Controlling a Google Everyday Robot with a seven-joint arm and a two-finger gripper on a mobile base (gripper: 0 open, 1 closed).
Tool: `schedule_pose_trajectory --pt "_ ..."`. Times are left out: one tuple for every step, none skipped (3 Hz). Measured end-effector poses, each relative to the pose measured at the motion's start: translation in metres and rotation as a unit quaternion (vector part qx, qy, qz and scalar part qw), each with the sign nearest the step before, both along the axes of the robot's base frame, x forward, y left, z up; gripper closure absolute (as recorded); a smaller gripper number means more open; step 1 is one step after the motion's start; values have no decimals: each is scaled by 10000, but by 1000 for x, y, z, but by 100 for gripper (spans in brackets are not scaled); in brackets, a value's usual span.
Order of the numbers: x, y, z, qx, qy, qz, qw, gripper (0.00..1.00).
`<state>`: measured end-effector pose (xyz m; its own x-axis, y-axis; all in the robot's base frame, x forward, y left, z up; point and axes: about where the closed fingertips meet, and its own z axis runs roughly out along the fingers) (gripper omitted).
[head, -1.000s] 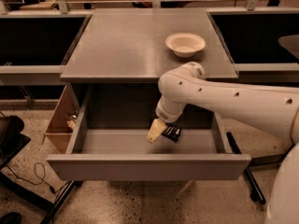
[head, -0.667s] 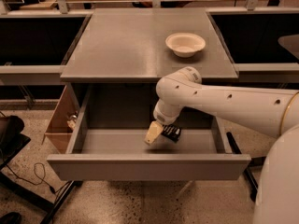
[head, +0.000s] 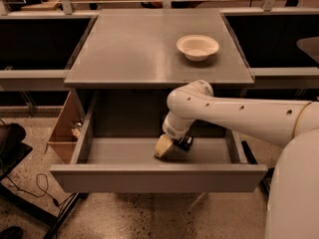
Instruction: Pick rxbar chocolate from top drawer and place on counter
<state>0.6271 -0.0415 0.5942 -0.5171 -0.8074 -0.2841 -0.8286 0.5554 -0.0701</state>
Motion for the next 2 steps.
schedule_pose_trajectory --pt "0 0 0 0 0 0 10000 66" --pt "0 0 0 0 1 0 10000 89"
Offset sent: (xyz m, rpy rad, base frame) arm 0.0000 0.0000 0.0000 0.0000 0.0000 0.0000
